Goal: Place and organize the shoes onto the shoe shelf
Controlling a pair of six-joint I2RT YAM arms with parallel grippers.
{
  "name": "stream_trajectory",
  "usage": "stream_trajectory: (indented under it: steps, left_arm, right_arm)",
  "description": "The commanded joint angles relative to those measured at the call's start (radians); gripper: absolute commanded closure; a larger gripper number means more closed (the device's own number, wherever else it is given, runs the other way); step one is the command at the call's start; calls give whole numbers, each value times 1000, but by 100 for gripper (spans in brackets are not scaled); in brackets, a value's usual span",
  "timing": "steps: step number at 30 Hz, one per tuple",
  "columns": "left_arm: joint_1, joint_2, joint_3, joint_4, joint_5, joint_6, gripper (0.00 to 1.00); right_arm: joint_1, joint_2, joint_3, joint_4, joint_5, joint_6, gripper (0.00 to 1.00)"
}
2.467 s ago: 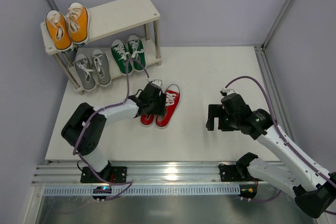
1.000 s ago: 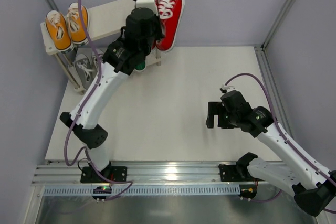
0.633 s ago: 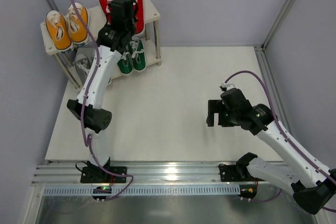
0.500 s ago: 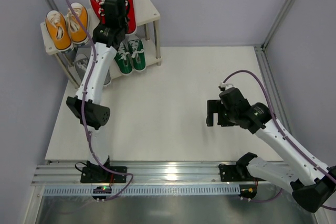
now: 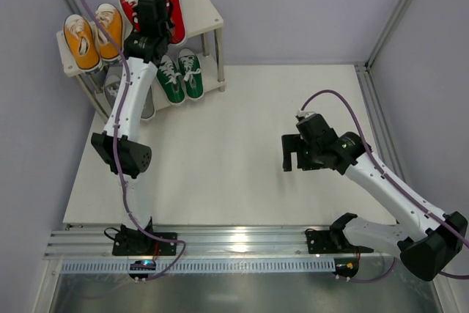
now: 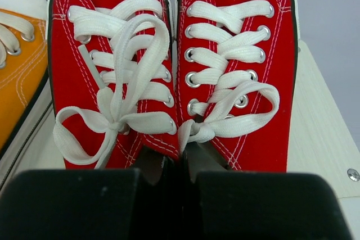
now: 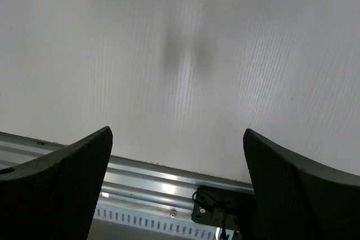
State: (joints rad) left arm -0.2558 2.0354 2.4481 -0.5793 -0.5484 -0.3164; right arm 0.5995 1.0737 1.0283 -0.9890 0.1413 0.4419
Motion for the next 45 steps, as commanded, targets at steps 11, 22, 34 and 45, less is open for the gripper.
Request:
stream_trajectory:
  steps: [11, 22, 34, 45]
  left_arm:
    - [1, 5, 71, 268, 24, -47, 99]
    - [0, -55, 34, 315, 28, -32, 18]
    - [0, -280, -49, 242, 177, -93, 12]
    - [1, -861, -677, 12, 422, -105, 6]
  right_arm:
    - [5, 23, 44, 32, -3, -26, 2]
    - [3, 38, 46, 44, -9, -22, 2]
    - [5, 34, 36, 102, -43, -5, 2]
    - [5, 60, 100, 57, 128, 73, 2]
